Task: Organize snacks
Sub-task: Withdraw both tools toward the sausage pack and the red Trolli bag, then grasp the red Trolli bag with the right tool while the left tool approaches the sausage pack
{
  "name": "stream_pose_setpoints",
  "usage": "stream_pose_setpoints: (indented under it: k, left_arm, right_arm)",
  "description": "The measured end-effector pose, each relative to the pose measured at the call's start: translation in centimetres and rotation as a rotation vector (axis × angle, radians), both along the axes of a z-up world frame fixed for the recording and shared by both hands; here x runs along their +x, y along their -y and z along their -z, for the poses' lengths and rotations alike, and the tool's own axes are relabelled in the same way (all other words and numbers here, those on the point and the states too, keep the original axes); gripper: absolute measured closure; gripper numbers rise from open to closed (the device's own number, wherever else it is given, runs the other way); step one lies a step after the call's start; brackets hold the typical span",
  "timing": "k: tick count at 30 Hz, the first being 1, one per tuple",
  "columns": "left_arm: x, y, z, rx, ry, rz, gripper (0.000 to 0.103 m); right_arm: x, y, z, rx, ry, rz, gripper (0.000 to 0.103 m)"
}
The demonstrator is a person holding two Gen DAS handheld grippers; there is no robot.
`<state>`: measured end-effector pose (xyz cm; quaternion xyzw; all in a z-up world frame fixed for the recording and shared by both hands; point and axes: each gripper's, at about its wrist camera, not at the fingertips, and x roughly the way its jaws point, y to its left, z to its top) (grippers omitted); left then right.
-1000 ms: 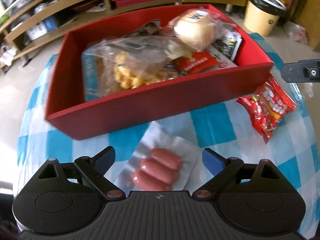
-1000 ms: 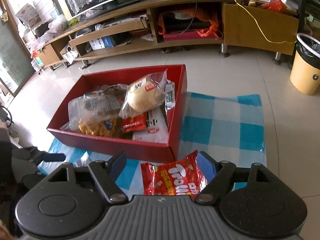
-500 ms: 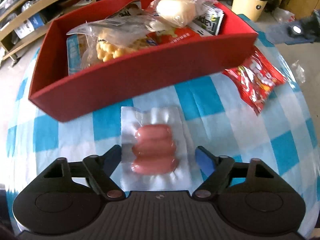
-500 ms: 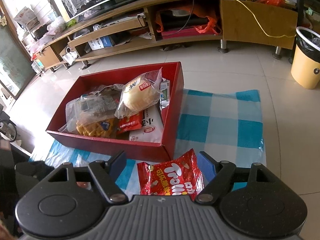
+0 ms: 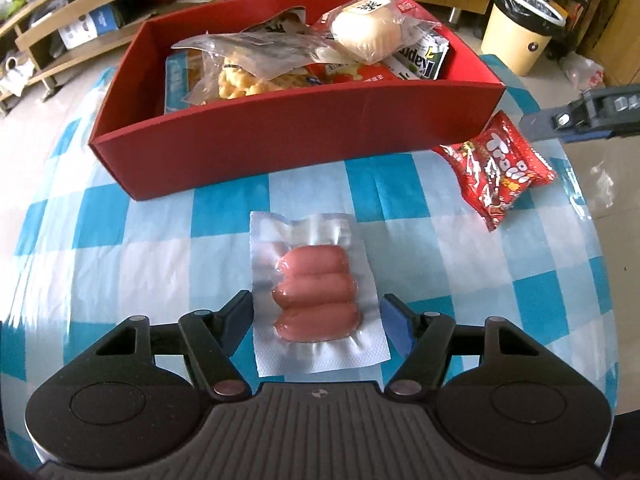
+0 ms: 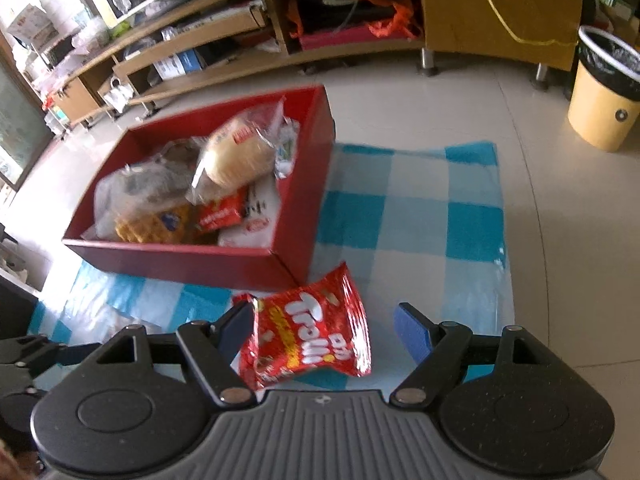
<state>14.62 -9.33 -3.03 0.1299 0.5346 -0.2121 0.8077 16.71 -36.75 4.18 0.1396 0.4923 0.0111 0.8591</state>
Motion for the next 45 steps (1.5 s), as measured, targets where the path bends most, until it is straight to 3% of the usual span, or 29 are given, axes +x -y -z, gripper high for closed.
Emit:
stream_pose_setpoints:
  k: [7,15,17,20,21,24,26,29,33,37,40,43,45]
  left_arm:
    - [-1.8,-1.2,-1.0,-0.048,-0.014,-0.008,0.028]
    - [-1.6,-1.5,0.0,-0.019,-0.031,-0.009,0.028]
    - [-1.5,-1.8,0.0,-0.028,-0.033,-0.008,0.028]
    - [-1.6,-2.3,0.2,-0.029,-0.037,-0.009,0.028]
    - [-1.6,-2.5,0.3,-0.029,-0.04,-0.009,0.028]
    - [-1.6,-2.8,0.6,-0.023,-0.043,-0.016,0.028]
    - [-1.5,-2.9,0.8,-0.014,-0.042,-0.019,0.028]
    - [-1.3,-2.5,0.9,-0.004,-0.036,-0.019,0.027]
    - [-1.1,-1.9,1.0,0.005,-0.026,-0.019,0.027]
    - [-0.9,-1.1,1.3,0.032,-0.003,-0.01,0.023]
    - [-0.6,-0.8,1.7,0.055,0.019,-0.012,0.013]
    - [0.0,-0.9,1.9,0.049,0.014,-0.033,0.01]
    - [0.0,-1.0,1.9,0.044,0.02,-0.035,0.011]
  right_arm:
    - [1.2,-0.2,1.8,0.003,-0.037,-0.001,0.021]
    - [1.3,-1.8,3.5,0.058,-0.109,-0.058,0.021]
    - [-0.3,-2.7,2.7,0.117,-0.109,-0.102,0.021]
    - [-3.2,-3.9,1.3,0.285,-0.095,-0.195,0.022]
    - [-4.1,-4.5,0.8,0.274,-0.088,-0.221,0.022]
    - [-5.0,-5.8,-0.2,0.028,-0.037,-0.229,0.022]
    - [-3.9,-5.7,0.3,-0.053,-0.043,-0.206,0.022]
    - [-1.9,-5.6,0.9,-0.022,-0.056,-0.176,0.022]
    - [-0.1,-7.7,1.7,-0.037,-0.06,-0.218,0.022]
    - [0.7,-9.7,3.4,-0.115,-0.101,-0.25,0.022]
    - [0.4,-10.7,4.3,-0.15,-0.104,-0.278,0.016]
    - [0.3,-11.1,4.6,-0.162,-0.103,-0.283,0.01]
    - [0.6,-10.8,4.7,-0.141,-0.122,-0.274,0.0]
